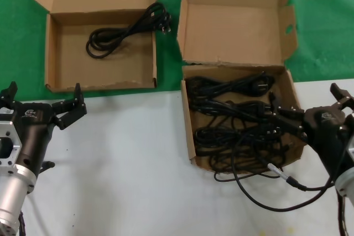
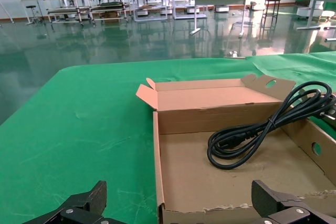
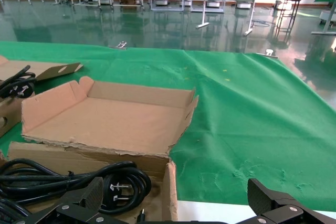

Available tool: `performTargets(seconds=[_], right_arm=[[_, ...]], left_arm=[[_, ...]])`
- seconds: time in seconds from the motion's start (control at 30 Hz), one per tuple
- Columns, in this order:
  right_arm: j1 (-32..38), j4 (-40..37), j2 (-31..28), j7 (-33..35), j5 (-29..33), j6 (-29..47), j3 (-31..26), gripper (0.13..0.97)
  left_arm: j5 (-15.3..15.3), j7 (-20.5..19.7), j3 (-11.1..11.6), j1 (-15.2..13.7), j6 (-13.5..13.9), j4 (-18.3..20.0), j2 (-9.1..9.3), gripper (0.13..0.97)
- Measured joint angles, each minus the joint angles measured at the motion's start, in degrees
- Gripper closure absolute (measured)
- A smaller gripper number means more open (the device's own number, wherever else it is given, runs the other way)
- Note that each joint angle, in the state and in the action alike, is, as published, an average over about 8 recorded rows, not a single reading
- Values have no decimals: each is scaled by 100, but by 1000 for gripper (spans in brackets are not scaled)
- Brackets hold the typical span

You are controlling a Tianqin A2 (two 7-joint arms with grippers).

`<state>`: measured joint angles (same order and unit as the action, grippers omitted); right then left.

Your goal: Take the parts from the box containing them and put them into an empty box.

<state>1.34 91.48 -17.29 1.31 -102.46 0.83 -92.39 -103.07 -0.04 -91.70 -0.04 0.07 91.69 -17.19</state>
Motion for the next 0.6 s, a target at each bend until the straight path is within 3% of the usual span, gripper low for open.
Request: performTargets(seconds=[0.6], right_arm=[[0, 0, 0, 0, 0, 0, 0, 129]], left_arm=[[0, 0, 0, 0, 0, 0, 0, 132]])
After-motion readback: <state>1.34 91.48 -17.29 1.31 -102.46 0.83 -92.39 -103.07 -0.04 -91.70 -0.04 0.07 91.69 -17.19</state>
